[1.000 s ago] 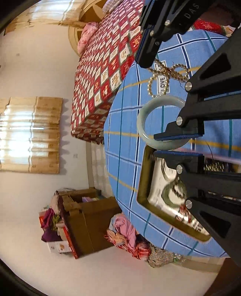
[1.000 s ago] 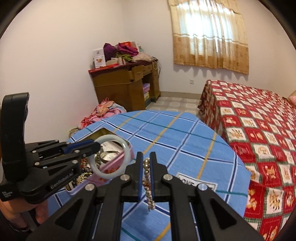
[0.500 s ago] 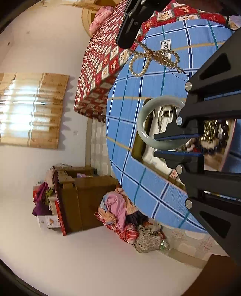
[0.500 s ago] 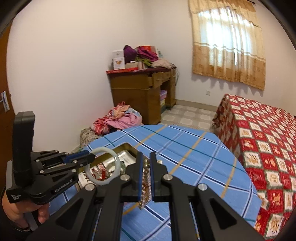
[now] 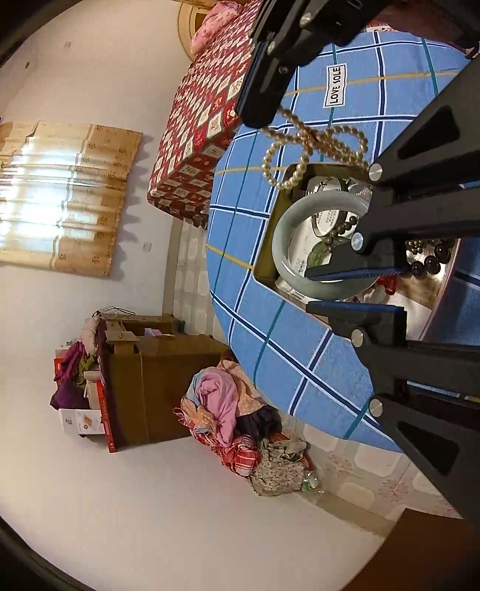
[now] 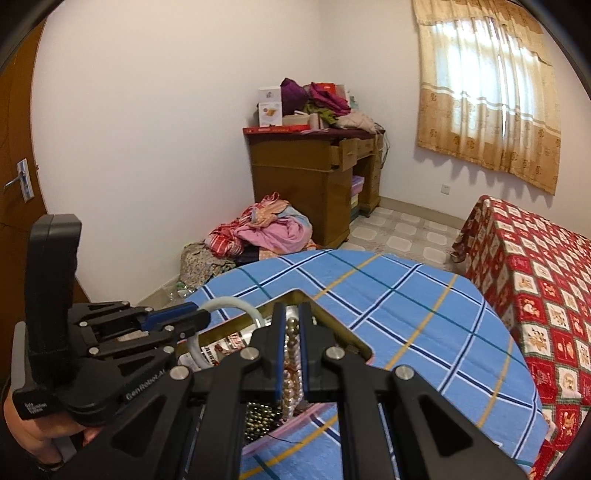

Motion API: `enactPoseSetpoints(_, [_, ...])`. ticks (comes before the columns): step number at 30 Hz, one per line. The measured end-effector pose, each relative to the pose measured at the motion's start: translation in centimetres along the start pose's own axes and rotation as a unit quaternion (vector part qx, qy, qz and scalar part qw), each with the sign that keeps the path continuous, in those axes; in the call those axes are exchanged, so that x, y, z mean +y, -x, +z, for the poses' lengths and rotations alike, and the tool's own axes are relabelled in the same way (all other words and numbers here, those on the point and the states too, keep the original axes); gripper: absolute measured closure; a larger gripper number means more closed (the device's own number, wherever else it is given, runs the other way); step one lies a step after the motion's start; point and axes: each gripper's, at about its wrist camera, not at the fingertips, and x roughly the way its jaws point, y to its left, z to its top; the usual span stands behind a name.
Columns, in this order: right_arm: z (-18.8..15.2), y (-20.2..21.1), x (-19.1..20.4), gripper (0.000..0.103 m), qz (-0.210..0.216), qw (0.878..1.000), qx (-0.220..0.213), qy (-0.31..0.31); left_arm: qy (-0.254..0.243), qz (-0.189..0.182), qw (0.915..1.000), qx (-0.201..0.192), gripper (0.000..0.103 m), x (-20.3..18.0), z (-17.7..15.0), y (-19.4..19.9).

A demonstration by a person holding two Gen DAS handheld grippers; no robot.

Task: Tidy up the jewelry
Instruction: 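Carry the white bangle and pearl strand over the pink tin with both tools, then open both tools to drop the bangle and pearls into the tin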

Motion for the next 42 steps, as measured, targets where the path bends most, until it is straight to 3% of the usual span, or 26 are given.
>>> enactPoseSetpoints(17, [-1.3, -3.0, 0.4, 0.094, 0.004, 0.999, 0.032, -0.004, 0.003, 0.004, 0.9995, 0.03, 0.093, 0.5, -1.2, -2.4])
enactPoseSetpoints(22, [-2.2, -4.1, 0.0, 0.094, 0.0, 0.999, 0.049, -0.009, 0.004, 0.006, 0.9991, 0.041, 0.093, 0.5, -1.6, -3.3])
enactPoseSetpoints(25, [-2.8, -5.7, -0.4, 0.094, -0.001, 0.997, 0.08, -0.013, 0.004, -0.002, 0.9988, 0.048, 0.092, 0.4, -1.9, -3.8])
enactPoseSetpoints(39, [-4.2, -6.8, -2.1, 0.092, -0.016, 0.994, 0.104, -0.038, 0.004, -0.002, 0.9994, 0.034, 0.09, 0.4, -1.5, -2.9])
enactPoseSetpoints(42, [-4.3, -6.7, -2.0, 0.085, -0.017, 0.994, 0.103, -0.039, 0.005, -0.004, 0.9992, 0.04, 0.09, 0.5, -1.7, -3.1])
